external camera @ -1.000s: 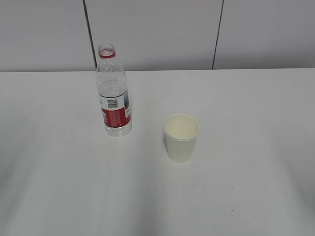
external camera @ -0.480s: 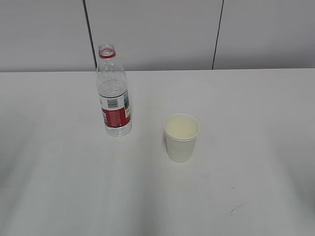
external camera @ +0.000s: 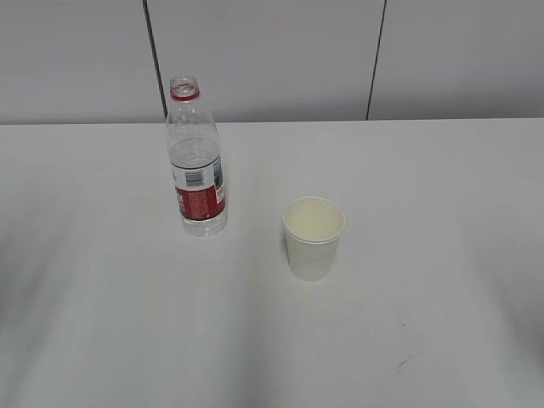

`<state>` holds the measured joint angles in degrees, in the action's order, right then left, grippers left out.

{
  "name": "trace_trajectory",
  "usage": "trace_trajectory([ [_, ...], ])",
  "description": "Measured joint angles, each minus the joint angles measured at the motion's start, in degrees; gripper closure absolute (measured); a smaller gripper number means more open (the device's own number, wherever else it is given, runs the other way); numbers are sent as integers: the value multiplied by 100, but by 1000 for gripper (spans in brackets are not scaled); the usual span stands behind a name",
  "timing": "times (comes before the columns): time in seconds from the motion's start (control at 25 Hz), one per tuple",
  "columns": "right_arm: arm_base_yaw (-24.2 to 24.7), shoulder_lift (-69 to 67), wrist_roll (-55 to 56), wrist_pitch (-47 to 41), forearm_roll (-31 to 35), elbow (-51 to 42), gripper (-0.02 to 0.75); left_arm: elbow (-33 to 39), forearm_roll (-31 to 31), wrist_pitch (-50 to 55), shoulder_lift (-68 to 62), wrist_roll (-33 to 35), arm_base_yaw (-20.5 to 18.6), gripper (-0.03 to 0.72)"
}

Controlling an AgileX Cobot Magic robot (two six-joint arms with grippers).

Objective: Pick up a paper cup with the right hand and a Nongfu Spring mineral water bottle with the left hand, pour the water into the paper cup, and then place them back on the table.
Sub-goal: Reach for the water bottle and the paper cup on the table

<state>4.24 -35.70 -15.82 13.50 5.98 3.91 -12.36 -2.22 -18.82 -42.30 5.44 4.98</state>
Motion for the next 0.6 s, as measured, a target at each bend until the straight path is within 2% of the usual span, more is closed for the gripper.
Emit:
trace_trajectory([
  [0.32,0,-378,0,414,-119,0,156,0,0,-70,-97,0,0,284],
  [0.6,0,-966,717,1106,-1242,0,156,0,0,-154,-97,0,0,284],
])
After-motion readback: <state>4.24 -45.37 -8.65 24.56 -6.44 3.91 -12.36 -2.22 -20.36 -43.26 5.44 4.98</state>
